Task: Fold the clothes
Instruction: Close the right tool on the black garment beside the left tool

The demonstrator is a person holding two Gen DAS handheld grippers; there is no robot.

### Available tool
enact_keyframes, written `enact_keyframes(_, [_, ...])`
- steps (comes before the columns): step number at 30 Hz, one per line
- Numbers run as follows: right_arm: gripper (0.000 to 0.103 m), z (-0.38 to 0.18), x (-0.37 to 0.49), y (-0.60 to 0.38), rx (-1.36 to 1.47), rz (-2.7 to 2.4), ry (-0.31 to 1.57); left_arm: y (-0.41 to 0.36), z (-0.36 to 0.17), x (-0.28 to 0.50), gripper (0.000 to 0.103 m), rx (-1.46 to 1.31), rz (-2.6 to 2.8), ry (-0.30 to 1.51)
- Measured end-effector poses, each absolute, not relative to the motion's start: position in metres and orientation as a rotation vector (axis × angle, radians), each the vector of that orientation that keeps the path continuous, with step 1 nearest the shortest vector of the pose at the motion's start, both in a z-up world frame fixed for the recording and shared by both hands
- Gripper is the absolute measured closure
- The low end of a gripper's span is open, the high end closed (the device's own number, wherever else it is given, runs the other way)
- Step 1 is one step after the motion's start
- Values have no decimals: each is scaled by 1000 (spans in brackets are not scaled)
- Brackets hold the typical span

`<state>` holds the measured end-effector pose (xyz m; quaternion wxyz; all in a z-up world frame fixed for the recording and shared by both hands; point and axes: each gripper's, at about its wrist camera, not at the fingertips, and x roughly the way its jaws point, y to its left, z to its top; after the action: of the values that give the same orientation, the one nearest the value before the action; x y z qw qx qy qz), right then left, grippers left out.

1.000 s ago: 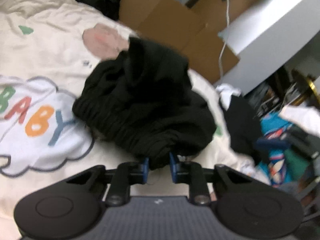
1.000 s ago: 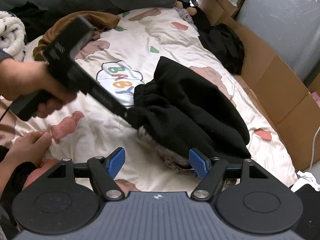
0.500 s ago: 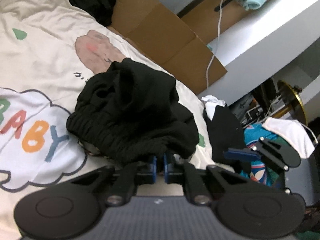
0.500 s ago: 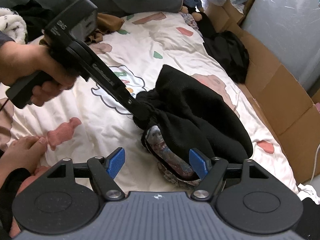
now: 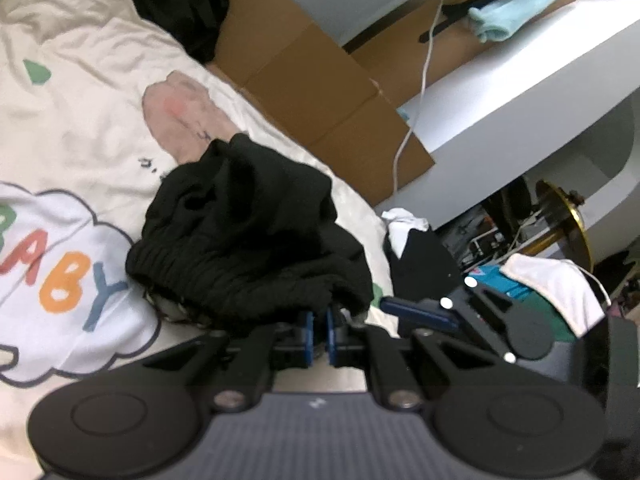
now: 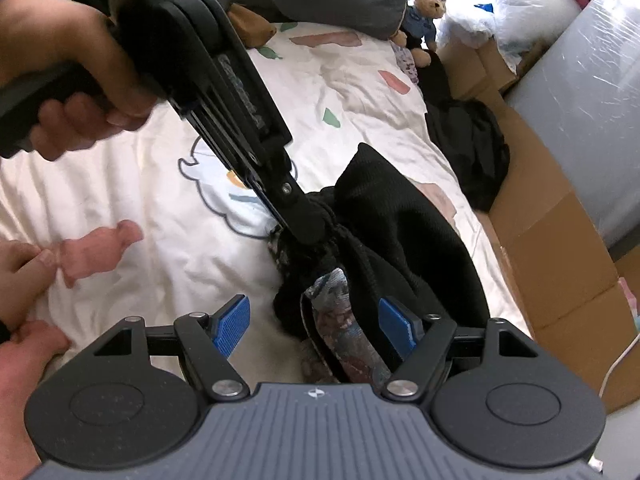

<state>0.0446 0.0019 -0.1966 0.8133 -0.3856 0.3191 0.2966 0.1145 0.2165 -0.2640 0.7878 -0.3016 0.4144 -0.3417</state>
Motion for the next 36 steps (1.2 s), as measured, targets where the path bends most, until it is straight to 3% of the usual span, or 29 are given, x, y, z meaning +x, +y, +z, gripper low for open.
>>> enact_keyframes(19, [31,-210,84,20,-904,616,642,201,-247,128,98,-834,-795,850])
enact_keyframes(21, [56,-210,89,16,-900,622,656,198,-247,129,98,-822,-798,856])
enact_keyframes(23, [73,-208,93,10,-889,624,677,195,-247,129,98,-817,-800,863])
enact_keyframes(27, [83,-195,103,-5,-807,647,738,190,-246,131,97,-821,-818,858])
enact_keyframes(30, [86,-181,110,-15,-757,652,764,188,-239,134,85,-828,-822,854])
enact_keyframes(31, [86,-174,113,-19,-735,650,770,189,-235,134,71,-819,-834,837])
enact_keyframes(32, [86,-167,115,-22,-723,644,765,189,-230,134,49,-801,-845,817])
enact_keyframes(33, [86,-161,117,-25,-714,637,757,190,-227,133,40,-789,-837,809])
enact_keyframes(34, [86,-154,119,-28,-704,630,750,191,-224,133,33,-778,-830,801])
enact_keyframes(36, [86,-141,124,-34,-692,614,733,198,-217,131,33,-784,-844,759])
